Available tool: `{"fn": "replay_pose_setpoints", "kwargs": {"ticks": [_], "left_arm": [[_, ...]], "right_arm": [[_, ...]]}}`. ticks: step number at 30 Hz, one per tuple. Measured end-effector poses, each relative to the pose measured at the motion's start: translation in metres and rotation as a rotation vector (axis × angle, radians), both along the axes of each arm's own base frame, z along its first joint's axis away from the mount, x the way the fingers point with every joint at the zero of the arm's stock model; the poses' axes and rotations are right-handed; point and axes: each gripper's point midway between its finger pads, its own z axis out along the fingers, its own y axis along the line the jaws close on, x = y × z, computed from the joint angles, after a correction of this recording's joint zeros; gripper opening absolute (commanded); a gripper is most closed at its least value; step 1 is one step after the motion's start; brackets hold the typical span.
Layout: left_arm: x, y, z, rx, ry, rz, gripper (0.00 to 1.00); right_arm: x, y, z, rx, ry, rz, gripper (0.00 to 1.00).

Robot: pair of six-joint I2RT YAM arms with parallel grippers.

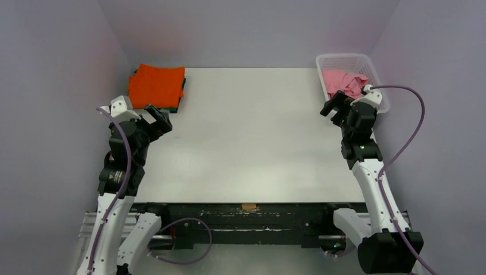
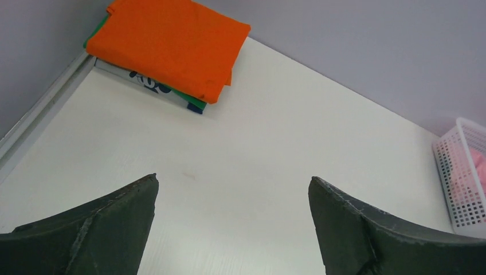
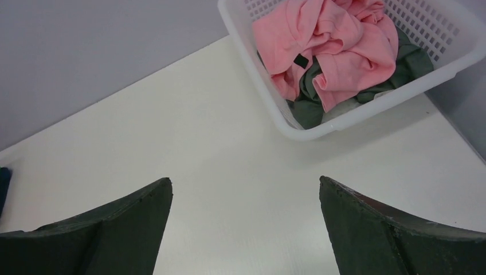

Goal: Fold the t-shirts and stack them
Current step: Grab crumpled tshirt from bin with the right arm

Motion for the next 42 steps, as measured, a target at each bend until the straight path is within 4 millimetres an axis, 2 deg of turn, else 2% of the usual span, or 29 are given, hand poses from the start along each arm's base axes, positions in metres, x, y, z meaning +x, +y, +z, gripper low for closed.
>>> {"fn": "replay_pose_setpoints", "kwargs": {"ticks": [4,7,10,12,14,16,18,21,23,25,27,28,29,31,34,35,36,37,40,42], "left_arm": [[-0.004,-0.001,-0.002,-0.002,0.008,-0.005,1.00],[-0.005,0.000,0.000,-0.002,0.003,-0.004,1.00],[-0.003,0.000,-0.004,0.001,0.022,0.001,1.00],[-0.001,0.001,-0.009,0.005,0.043,0.005,1.00],[0.001,0.001,-0.015,0.009,0.069,0.009,1.00],[0.002,0.002,-0.020,0.015,0.095,0.014,1.00],[0.004,0.003,-0.023,0.019,0.112,0.019,1.00],[0.006,0.004,-0.025,0.025,0.129,0.028,1.00],[0.007,0.006,-0.026,0.029,0.133,0.036,1.00],[0.008,0.007,-0.027,0.033,0.141,0.042,1.00],[0.011,0.007,-0.028,0.037,0.151,0.046,1.00],[0.013,0.007,-0.028,0.039,0.158,0.047,1.00],[0.014,0.007,-0.029,0.040,0.164,0.048,1.00],[0.017,0.007,-0.031,0.042,0.172,0.050,1.00],[0.017,0.007,-0.032,0.043,0.178,0.051,1.00],[0.017,0.007,-0.032,0.043,0.177,0.051,1.00],[0.016,0.007,-0.032,0.042,0.175,0.051,1.00],[0.016,0.007,-0.031,0.042,0.174,0.051,1.00],[0.014,0.006,-0.028,0.038,0.162,0.045,1.00],[0.013,0.005,-0.025,0.033,0.150,0.037,1.00]], "right_arm": [[0.007,-0.002,-0.007,-0.022,0.039,0.000,0.99],[0.025,-0.005,0.001,-0.044,0.083,-0.011,0.99],[0.063,-0.015,0.022,-0.065,0.107,-0.036,0.99],[0.092,-0.027,0.026,-0.064,0.117,-0.063,0.97],[0.116,-0.045,0.017,-0.061,0.150,-0.099,0.93],[0.143,-0.067,-0.003,-0.056,0.210,-0.142,0.90],[0.171,-0.091,-0.027,-0.046,0.265,-0.192,0.88],[0.202,-0.116,-0.067,-0.025,0.334,-0.237,0.83],[0.220,-0.129,-0.095,-0.020,0.379,-0.254,0.73],[0.235,-0.138,-0.121,-0.019,0.418,-0.260,0.55],[0.245,-0.142,-0.141,-0.023,0.446,-0.262,0.31],[0.249,-0.143,-0.151,-0.023,0.462,-0.261,0.13],[0.250,-0.143,-0.157,-0.027,0.476,-0.256,0.00],[0.248,-0.142,-0.160,-0.036,0.493,-0.253,0.00],[0.246,-0.142,-0.137,-0.046,0.452,-0.258,0.00],[0.243,-0.141,-0.124,-0.047,0.432,-0.255,0.00],[0.233,-0.136,-0.100,-0.045,0.400,-0.243,0.00],[0.231,-0.135,-0.092,-0.044,0.391,-0.239,0.00],[0.212,-0.115,-0.022,-0.032,0.245,-0.177,0.00],[0.193,-0.094,0.031,-0.035,0.137,-0.120,0.00]]}}
